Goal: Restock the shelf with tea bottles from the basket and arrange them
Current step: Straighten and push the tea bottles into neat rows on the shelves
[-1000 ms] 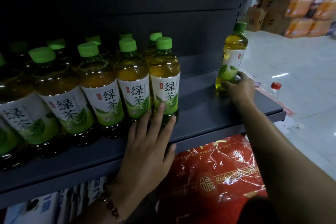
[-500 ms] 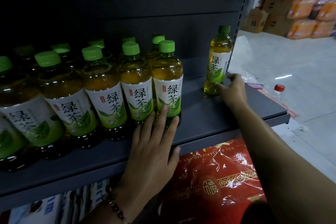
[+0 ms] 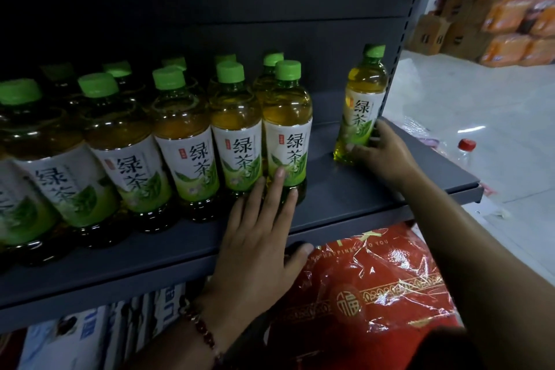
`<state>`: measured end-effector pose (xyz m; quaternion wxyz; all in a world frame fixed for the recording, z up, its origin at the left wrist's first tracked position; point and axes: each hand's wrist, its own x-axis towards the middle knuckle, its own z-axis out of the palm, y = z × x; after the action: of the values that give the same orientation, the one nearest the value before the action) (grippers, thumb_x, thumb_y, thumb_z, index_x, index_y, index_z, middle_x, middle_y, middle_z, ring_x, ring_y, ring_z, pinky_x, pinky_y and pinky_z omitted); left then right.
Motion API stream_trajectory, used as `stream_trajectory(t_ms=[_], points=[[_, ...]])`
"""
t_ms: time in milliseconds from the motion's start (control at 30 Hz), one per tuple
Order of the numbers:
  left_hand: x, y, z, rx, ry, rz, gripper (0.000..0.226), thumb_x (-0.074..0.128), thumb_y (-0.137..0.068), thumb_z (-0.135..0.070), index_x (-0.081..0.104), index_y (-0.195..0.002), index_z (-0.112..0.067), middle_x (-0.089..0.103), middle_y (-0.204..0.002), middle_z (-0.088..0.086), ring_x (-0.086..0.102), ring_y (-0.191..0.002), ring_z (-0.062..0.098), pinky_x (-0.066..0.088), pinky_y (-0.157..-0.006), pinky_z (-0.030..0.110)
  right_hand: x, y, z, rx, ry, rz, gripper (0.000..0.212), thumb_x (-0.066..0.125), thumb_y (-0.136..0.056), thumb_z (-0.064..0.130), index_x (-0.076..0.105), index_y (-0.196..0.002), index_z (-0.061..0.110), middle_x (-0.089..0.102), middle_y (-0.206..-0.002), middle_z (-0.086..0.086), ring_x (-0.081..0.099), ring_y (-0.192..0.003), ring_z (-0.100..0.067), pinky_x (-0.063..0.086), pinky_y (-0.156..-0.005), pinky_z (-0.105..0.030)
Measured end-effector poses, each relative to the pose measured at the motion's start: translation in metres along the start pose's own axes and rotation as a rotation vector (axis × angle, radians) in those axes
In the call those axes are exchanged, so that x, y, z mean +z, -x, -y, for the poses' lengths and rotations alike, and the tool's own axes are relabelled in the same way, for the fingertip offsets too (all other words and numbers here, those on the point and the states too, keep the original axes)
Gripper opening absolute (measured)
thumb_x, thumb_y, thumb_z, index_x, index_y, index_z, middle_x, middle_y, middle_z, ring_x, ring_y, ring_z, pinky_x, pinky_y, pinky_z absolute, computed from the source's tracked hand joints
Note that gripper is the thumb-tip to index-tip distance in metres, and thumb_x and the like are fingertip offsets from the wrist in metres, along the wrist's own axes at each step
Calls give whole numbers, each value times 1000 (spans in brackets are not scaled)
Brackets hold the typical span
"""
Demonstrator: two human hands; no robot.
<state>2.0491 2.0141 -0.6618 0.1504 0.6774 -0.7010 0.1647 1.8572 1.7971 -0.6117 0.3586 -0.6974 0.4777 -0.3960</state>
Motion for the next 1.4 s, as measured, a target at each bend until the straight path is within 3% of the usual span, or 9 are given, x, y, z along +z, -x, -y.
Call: stream_trajectory(t_ms=[167,333,433,567,833,1133,1267,1333,1400], points=[[2,1,-2,-6,-15,10,79,33,-96,-64,26,-157,-16,2,-168,6,12,-153,28,12,-119,46,-5,27,14,-49,-26,177,56,74,-85,10,51,-135,20,63,-124,2,61,-108,-10,48,-99,-32],[2,1,-7,-13,-12,1,76,29,-97,-61,27,-157,-14,5,-167,8,11,-153,30,12,-119,48,1,46,24,-92,-37,269,51,72,-87,10,53,-133,22,65,-119,12,60,-106,1,47,-89,-13],[3,0,-9,-23,-21,-3,73,29,-98,-57,28,-156,-13,8,-167,10,14,-152,31,15,-119,50,3,51,25,-106,-36,304,51,71,-88,10,52,-134,23,64,-123,13,60,-112,-1,46,-94,-17],[5,-1,-10,-31,-23,1,68,27,-100,-51,29,-156,-14,9,-167,11,14,-153,31,20,-118,51,4,56,29,-120,-23,319,55,71,-88,12,51,-138,22,62,-129,9,57,-121,-10,45,-106,-33],[6,-1,-10,-44,-40,18,69,27,-100,-52,31,-155,-11,13,-166,13,19,-151,32,26,-118,53,5,62,33,-100,-18,339,53,70,-89,12,50,-136,24,62,-130,8,57,-122,-11,44,-109,-41],[6,-3,-10,-52,-39,49,75,25,-97,-59,27,-157,-13,10,-166,12,14,-152,31,12,-120,48,13,71,35,-109,-27,335,52,67,-91,10,49,-138,22,61,-130,9,56,-121,-8,43,-107,-31],[-13,3,-8,-55,16,148,78,12,-93,-63,17,-159,-20,4,-167,6,5,-154,25,15,-123,47,10,84,42,-83,132,266,64,64,-94,26,35,-151,26,52,-145,4,48,-133,-16,38,-113,-40],[-29,11,-7,-75,50,196,83,5,-89,-66,16,-159,-23,8,-167,6,7,-154,26,14,-122,46,7,101,53,-42,291,213,71,60,-96,33,22,-156,26,47,-149,-3,46,-134,-24,41,-106,-35],[-50,22,-2,-93,41,222,86,3,-86,-68,18,-159,-23,13,-167,7,10,-153,29,15,-120,45,2,120,69,-69,438,187,69,58,-97,36,22,-155,25,46,-149,-8,48,-132,-28,45,-102,-38]])
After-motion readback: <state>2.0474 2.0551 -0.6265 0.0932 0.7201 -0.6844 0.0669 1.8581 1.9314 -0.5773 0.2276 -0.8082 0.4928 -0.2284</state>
